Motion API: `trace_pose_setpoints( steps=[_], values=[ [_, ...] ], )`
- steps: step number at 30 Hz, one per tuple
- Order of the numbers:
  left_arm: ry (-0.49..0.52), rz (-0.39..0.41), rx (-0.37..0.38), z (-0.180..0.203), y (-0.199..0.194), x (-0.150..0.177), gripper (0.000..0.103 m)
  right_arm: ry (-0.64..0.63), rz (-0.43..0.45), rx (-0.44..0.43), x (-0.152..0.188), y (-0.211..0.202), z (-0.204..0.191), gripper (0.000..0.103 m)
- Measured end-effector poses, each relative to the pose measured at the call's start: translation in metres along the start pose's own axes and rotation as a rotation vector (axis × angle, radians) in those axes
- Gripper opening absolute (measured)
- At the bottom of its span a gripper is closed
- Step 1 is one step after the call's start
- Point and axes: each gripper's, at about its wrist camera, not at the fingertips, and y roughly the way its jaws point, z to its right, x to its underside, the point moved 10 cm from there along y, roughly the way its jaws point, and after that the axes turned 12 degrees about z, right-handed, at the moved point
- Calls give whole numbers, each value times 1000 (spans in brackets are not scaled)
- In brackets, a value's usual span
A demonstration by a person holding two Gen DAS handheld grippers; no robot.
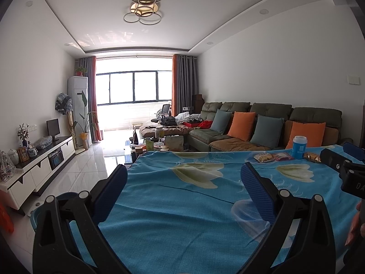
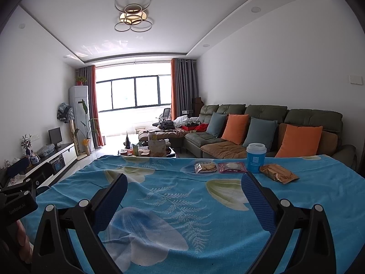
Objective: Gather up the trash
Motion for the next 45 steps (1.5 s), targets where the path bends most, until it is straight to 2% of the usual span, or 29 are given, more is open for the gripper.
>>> trace_pose_setpoints(
  steps=[45],
  values=[
    [0, 9, -10, 0, 1, -2, 98, -2, 19, -1, -5, 1, -4, 97]
  ],
)
